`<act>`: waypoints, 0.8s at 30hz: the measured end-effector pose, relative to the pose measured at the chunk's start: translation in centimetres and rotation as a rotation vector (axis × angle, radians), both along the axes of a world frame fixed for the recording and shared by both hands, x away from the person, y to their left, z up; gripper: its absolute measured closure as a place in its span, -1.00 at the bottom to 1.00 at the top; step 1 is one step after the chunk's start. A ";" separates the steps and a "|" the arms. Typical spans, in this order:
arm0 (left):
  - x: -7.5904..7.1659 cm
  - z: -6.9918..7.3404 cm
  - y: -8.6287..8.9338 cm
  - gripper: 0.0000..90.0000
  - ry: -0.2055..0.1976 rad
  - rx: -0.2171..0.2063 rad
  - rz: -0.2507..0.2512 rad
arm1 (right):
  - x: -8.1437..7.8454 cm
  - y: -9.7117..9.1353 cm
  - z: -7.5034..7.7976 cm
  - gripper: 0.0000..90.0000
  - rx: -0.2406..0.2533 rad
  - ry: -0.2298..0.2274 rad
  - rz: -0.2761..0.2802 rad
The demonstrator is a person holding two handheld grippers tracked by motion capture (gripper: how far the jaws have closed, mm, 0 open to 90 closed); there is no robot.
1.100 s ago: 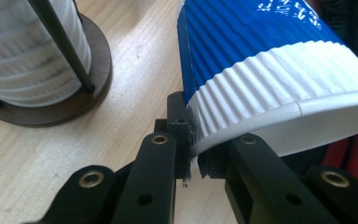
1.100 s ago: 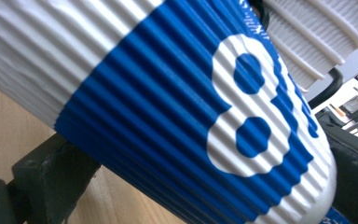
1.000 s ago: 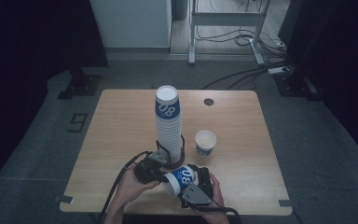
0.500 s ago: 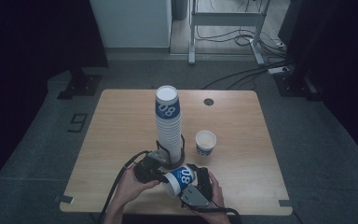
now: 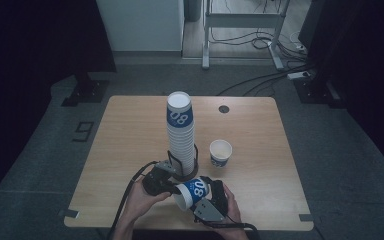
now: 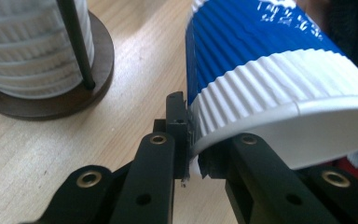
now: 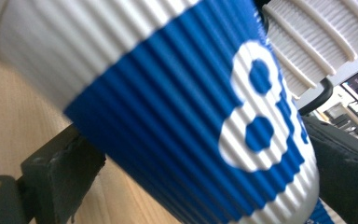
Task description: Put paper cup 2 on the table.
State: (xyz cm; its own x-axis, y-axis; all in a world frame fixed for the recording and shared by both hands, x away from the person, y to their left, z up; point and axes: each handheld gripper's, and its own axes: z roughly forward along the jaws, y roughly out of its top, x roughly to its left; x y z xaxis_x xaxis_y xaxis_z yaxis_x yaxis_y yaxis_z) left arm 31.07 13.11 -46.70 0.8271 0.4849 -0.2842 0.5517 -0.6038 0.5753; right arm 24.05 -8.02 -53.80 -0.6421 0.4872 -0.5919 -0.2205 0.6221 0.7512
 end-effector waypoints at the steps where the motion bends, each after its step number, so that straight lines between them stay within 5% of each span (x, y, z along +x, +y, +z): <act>1: 0.0 0.1 0.2 0.84 -0.010 -0.007 0.015 | 0.0 -0.1 -0.1 -0.82 -0.004 0.007 -0.003; 8: -0.1 0.3 0.3 0.90 -0.002 -0.049 0.001 | 0.1 0.0 -0.3 -0.75 -0.006 0.028 -0.009; 15: -0.3 0.0 -0.3 0.91 -0.012 -0.024 0.005 | -0.1 0.7 0.3 -0.71 -0.009 0.009 0.039; 24: -0.2 -0.1 -0.5 0.91 0.003 -0.051 0.015 | -0.2 0.8 0.5 -0.75 0.052 0.035 0.048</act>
